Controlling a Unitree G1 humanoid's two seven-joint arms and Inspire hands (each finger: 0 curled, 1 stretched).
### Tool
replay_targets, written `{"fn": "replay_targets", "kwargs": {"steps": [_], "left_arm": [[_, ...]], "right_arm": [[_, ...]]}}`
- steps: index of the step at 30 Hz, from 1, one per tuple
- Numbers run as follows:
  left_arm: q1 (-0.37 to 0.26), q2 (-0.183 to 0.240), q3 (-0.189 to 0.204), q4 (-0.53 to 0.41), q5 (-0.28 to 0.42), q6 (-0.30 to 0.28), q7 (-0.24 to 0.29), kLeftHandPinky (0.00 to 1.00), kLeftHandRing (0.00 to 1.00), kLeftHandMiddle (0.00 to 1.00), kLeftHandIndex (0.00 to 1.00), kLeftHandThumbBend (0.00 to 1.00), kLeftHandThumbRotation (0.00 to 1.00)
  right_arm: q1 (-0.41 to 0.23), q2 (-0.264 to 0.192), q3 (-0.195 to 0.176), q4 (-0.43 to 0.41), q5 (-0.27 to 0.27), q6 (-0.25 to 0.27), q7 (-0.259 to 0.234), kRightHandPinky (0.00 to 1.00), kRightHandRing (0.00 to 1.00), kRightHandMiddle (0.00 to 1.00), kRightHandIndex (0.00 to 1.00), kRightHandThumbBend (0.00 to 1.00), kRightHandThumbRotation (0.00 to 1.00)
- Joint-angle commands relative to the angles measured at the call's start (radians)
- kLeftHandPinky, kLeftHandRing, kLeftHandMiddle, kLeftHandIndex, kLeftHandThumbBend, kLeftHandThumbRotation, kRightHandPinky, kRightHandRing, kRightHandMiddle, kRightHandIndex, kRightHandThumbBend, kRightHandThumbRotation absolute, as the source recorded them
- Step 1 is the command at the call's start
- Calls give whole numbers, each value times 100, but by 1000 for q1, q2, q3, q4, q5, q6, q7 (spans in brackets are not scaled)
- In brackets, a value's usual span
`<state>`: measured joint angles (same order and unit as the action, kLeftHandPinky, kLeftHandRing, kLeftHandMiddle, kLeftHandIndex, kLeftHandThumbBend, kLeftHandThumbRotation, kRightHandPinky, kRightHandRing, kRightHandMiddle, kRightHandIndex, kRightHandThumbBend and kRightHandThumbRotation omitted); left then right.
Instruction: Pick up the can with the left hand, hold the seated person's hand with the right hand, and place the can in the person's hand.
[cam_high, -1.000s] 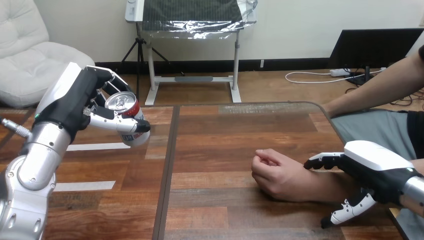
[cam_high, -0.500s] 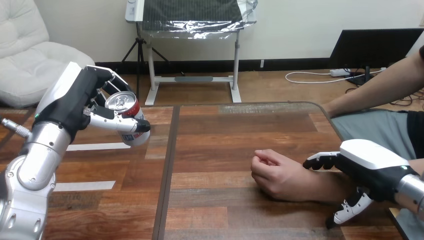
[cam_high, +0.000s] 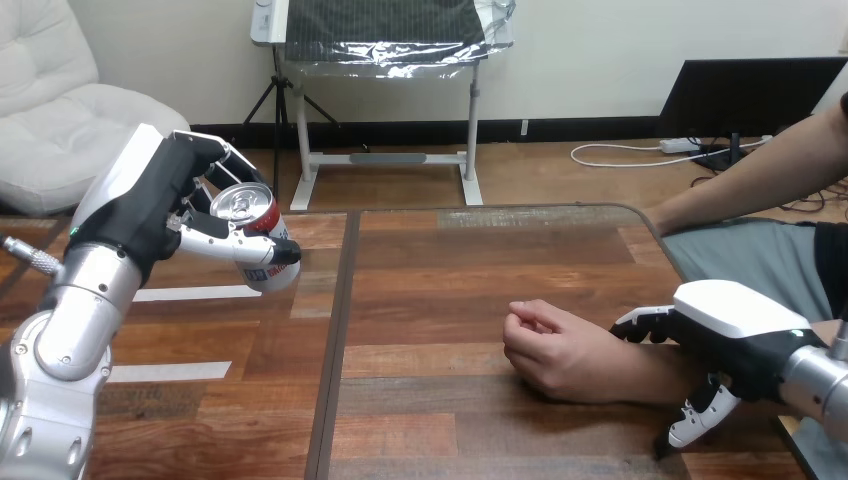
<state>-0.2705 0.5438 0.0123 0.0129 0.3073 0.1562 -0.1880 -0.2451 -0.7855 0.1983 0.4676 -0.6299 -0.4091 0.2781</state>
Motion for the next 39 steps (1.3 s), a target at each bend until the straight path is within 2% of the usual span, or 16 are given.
{"fn": "replay_targets", "kwargs": {"steps": [1,12,18,28,39], "left_arm": [[-50,11,28,-48,-2,-14,10,19,23,36,42,84,0],[-44,11,33,-50,-7,-21,10,19,24,35,42,84,0],[-40,13,36,-49,-10,-27,9,21,26,36,42,84,0],[-35,17,41,-53,-9,-20,7,19,24,36,42,85,0],[-30,18,48,-49,-18,-23,1,23,28,37,42,84,0]], "right_arm": [[-40,39,43,69,-23,19,-25,65,79,81,81,100,11],[-64,57,52,139,-2,22,-63,64,79,81,81,100,12],[-77,62,42,164,33,24,-54,61,78,82,82,100,13],[-86,47,25,141,73,44,-44,57,76,81,81,99,12],[-106,32,21,134,90,59,-40,57,77,81,81,98,14]]}}
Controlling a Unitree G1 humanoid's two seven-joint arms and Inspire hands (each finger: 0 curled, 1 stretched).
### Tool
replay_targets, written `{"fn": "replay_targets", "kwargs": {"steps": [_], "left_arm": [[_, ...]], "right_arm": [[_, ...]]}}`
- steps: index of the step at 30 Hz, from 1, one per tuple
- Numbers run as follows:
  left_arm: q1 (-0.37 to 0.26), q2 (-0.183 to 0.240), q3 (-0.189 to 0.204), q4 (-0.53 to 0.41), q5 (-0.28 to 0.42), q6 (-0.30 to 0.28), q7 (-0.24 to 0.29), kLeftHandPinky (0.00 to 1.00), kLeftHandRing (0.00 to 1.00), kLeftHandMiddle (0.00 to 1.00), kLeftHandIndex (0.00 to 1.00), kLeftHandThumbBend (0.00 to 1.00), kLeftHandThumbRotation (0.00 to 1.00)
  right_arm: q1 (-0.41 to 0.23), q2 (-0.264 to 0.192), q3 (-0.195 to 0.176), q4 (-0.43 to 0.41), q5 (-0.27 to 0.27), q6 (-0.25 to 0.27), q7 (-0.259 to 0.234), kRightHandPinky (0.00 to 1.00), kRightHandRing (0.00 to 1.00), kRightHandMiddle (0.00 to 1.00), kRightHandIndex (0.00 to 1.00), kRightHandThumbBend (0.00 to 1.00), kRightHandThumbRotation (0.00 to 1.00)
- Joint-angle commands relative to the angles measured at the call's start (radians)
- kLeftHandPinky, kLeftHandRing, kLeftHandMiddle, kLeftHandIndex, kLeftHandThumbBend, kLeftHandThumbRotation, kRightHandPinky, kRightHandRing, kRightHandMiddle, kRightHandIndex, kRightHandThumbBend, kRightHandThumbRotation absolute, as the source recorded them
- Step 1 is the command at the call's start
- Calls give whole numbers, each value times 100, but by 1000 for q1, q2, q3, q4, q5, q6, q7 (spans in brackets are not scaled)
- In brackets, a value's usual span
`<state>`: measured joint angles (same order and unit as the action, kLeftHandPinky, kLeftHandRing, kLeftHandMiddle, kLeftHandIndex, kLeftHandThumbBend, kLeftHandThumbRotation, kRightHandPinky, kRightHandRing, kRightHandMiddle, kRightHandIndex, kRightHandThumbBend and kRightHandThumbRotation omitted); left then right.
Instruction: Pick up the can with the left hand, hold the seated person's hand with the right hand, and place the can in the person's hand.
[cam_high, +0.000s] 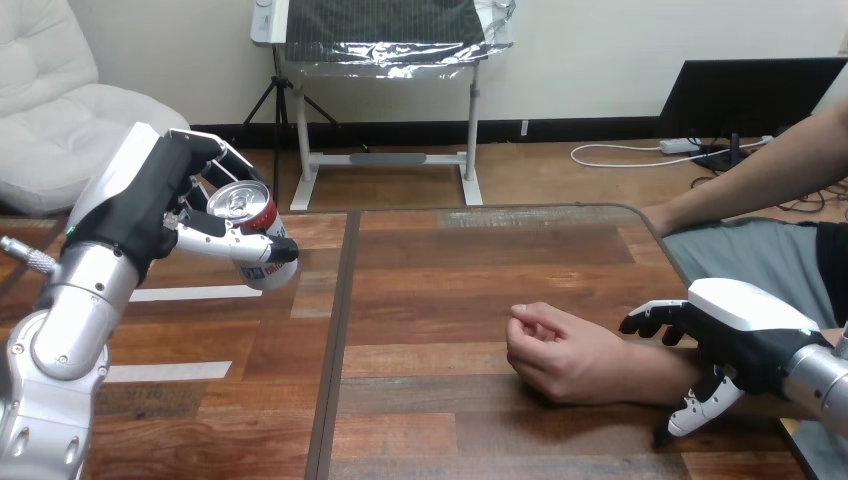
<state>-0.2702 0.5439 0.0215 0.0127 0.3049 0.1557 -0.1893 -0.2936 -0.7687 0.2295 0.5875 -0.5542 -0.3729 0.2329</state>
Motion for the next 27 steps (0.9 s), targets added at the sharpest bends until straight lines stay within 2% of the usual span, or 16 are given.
{"fn": "replay_targets", "kwargs": {"steps": [1,16,24,27], "left_arm": [[-30,17,40,-47,-17,-24,3,24,28,37,42,84,0],[-25,15,39,-45,-15,-30,11,24,28,38,42,84,0],[-23,15,39,-48,-15,-33,11,19,23,36,42,84,0],[-23,14,40,-49,-18,-29,9,19,23,36,42,84,0]], "right_arm": [[-63,13,-10,20,15,20,5,57,77,81,81,98,14],[-104,12,2,73,0,29,4,56,76,82,81,100,14],[-117,14,14,99,-9,43,15,56,77,82,81,100,14],[-122,14,23,120,-16,31,7,56,77,82,81,100,16]]}}
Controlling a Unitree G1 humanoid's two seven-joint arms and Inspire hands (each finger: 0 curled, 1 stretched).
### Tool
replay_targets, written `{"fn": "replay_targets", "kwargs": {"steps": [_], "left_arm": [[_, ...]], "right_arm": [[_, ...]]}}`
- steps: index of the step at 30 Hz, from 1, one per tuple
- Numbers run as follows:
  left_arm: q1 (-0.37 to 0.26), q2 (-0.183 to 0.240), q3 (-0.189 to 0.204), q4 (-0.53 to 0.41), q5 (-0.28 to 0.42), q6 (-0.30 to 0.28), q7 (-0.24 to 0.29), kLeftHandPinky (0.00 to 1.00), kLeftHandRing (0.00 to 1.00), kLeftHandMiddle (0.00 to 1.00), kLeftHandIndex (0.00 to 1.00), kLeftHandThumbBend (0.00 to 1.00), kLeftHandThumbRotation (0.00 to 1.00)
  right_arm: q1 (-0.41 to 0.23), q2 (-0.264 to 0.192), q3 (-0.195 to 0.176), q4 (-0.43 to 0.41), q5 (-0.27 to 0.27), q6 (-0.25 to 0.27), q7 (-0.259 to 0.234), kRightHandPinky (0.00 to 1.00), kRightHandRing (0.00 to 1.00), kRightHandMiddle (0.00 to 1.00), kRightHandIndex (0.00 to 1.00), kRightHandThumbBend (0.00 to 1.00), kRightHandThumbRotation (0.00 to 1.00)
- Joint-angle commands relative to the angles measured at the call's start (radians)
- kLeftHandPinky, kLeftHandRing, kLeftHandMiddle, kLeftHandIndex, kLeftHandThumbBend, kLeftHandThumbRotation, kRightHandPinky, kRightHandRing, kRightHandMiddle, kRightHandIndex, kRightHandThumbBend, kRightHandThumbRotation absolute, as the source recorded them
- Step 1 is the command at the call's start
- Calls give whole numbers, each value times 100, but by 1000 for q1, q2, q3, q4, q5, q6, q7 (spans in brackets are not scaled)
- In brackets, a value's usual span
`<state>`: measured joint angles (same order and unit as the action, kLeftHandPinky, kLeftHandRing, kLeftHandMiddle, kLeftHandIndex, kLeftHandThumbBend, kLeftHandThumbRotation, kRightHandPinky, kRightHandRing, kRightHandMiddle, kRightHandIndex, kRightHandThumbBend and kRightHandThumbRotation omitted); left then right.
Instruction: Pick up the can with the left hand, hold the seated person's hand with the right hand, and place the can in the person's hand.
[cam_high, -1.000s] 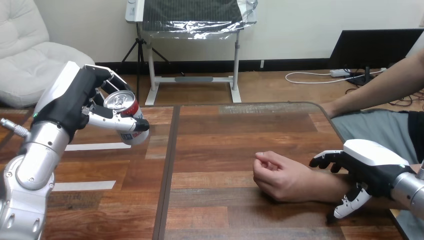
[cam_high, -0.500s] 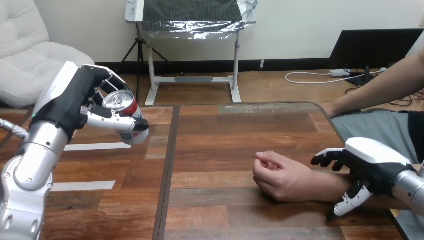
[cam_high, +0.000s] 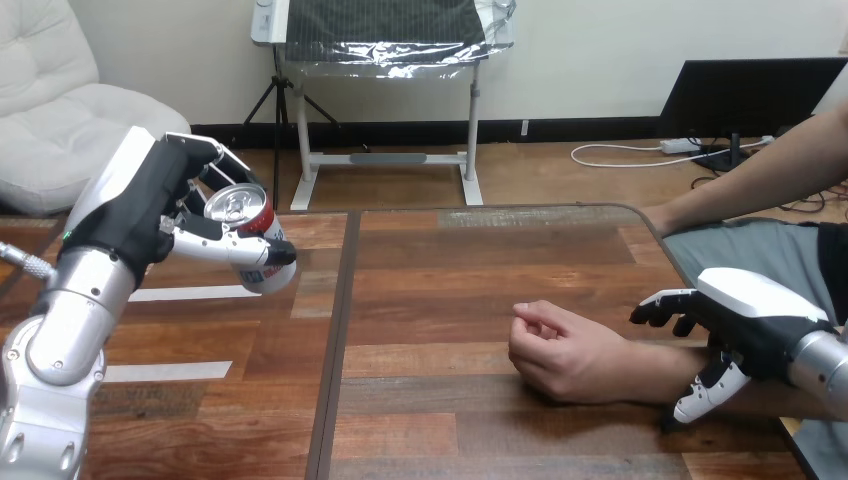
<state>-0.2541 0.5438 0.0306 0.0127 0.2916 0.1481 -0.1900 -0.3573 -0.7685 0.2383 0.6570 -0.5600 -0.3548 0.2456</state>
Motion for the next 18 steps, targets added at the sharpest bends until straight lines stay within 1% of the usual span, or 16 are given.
{"fn": "replay_targets", "kwargs": {"steps": [1,3,9,15,18], "left_arm": [[-40,14,30,-49,-4,-18,9,19,23,36,42,84,0],[-39,14,30,-51,-4,-15,8,19,24,37,42,84,0],[-40,14,34,-38,-14,-37,11,23,28,38,42,84,0],[-40,18,33,-35,-11,-43,12,25,29,39,42,84,0],[-40,19,32,-40,-8,-35,9,24,29,38,42,84,0]], "right_arm": [[-61,14,19,59,-16,11,-8,57,77,82,81,100,16],[-64,14,23,68,-21,9,-11,57,77,82,81,99,17],[-79,14,43,89,-37,18,6,58,78,82,82,98,19],[-87,21,64,110,-46,28,15,60,79,82,82,98,21],[-86,26,69,118,-48,30,15,60,79,82,82,98,21]]}}
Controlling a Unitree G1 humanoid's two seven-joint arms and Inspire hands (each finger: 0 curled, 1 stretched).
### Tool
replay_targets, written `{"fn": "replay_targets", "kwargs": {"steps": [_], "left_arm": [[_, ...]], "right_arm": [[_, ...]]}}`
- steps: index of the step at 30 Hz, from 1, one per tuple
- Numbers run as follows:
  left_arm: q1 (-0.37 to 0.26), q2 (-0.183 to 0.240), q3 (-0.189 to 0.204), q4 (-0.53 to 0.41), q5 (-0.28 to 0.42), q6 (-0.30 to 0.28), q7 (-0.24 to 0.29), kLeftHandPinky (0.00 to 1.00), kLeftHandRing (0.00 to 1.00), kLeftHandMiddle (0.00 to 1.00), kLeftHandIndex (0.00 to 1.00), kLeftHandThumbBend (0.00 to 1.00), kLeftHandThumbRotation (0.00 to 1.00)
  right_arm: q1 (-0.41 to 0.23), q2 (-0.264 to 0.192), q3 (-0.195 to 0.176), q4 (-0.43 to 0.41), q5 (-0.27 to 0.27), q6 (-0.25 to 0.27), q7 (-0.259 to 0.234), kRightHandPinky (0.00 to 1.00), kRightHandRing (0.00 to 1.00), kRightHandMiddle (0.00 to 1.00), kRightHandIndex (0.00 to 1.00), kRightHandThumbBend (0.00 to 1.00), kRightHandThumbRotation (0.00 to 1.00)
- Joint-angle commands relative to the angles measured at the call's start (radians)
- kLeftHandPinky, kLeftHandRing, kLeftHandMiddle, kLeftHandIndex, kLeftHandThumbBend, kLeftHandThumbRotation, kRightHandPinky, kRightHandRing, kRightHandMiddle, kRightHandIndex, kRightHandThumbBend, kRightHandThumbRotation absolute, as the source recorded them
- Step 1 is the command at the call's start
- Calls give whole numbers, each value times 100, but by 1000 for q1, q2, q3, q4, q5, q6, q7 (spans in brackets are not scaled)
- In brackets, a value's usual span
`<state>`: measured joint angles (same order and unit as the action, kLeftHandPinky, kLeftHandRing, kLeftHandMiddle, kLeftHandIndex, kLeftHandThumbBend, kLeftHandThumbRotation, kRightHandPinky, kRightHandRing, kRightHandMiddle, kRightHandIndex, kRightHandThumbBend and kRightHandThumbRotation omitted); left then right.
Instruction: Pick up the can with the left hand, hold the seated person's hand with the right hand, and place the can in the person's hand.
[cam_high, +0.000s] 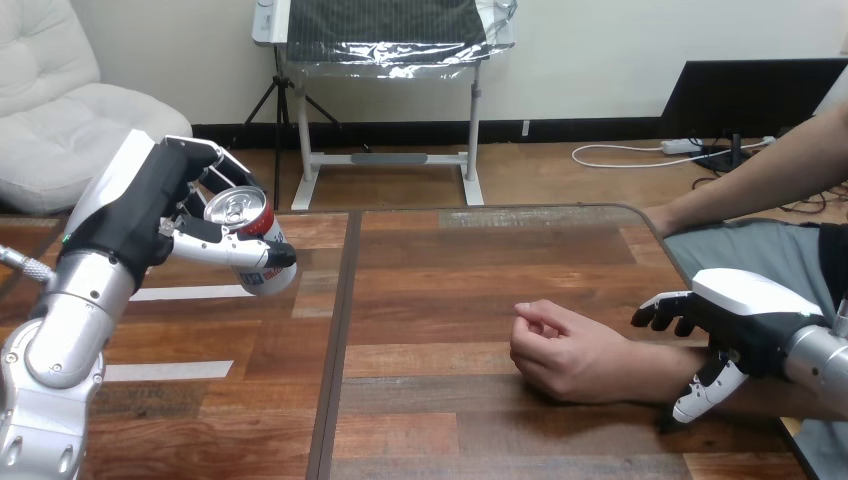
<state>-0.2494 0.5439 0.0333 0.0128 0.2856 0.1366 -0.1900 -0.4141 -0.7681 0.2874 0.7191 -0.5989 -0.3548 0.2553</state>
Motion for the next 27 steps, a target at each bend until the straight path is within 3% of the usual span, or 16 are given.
{"fn": "replay_targets", "kwargs": {"steps": [1,15,27], "left_arm": [[-45,19,30,-42,-2,-20,8,24,29,38,42,84,0],[-44,19,34,-50,-7,-12,2,23,28,38,42,84,0],[-43,21,34,-52,-6,-24,3,21,26,38,42,85,0]], "right_arm": [[-30,29,23,61,-11,34,7,60,78,82,82,98,20],[-33,44,61,98,-26,39,5,57,75,80,80,99,19],[-24,60,71,89,-28,68,36,56,73,81,80,98,19]]}}
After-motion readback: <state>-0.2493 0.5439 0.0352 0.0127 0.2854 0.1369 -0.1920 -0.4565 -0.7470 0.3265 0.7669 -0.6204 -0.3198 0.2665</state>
